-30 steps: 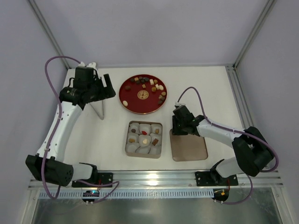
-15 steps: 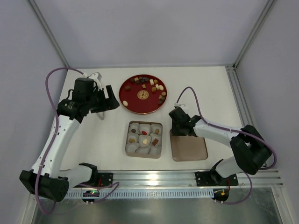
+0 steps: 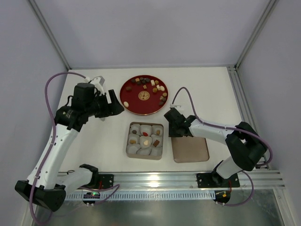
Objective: Pack the chocolate
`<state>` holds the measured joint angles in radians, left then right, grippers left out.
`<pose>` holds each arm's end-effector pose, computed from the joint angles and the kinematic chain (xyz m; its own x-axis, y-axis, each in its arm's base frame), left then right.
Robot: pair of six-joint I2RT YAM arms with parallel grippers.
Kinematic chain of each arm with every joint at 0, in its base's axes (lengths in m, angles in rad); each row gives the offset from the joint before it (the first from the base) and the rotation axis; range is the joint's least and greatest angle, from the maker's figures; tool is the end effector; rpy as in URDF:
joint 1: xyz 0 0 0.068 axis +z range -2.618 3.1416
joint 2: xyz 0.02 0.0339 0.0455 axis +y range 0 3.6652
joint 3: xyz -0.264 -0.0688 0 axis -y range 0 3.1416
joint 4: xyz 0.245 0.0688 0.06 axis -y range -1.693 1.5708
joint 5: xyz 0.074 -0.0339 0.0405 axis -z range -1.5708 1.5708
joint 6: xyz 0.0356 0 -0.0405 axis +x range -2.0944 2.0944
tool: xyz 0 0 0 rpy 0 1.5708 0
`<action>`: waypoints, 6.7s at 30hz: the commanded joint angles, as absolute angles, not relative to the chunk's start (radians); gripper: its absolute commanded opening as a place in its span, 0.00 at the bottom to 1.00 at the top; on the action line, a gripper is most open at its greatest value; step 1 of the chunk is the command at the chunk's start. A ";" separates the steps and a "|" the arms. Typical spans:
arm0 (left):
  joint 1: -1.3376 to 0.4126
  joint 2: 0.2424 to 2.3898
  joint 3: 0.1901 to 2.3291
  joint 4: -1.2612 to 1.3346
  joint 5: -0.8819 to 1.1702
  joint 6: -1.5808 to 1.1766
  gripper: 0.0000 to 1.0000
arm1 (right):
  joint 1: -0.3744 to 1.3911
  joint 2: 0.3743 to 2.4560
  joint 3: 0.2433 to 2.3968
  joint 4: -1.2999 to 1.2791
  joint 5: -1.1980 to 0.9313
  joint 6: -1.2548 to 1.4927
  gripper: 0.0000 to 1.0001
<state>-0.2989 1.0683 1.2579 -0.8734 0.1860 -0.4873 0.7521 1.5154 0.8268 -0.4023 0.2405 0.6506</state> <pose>0.1955 -0.0671 0.3811 -0.7331 -0.2556 -0.6302 0.0941 0.8797 -0.4662 0.2123 0.1870 0.1714 -0.8687 -0.0071 -0.4953 -0.0717 0.9912 0.1115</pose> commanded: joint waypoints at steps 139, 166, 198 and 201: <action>-0.999 1.631 0.983 0.169 0.029 -1.052 0.00 | 0.339 1.082 0.957 -0.482 0.038 0.422 0.98; -0.535 1.486 1.210 -0.413 0.595 -0.862 0.00 | 1.285 1.185 1.135 -0.667 0.728 0.017 0.91; -0.517 1.462 1.249 -0.483 0.617 -0.842 0.00 | 1.385 1.562 1.273 -0.822 1.072 -0.025 0.34; -0.515 1.460 1.249 -0.485 0.621 -0.841 0.00 | 1.385 1.574 1.272 -0.815 1.086 -0.029 0.20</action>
<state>-0.5205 1.4872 1.2152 -0.4870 0.5682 -0.8608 1.3842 1.5681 1.2663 -0.8391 1.0157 -0.0166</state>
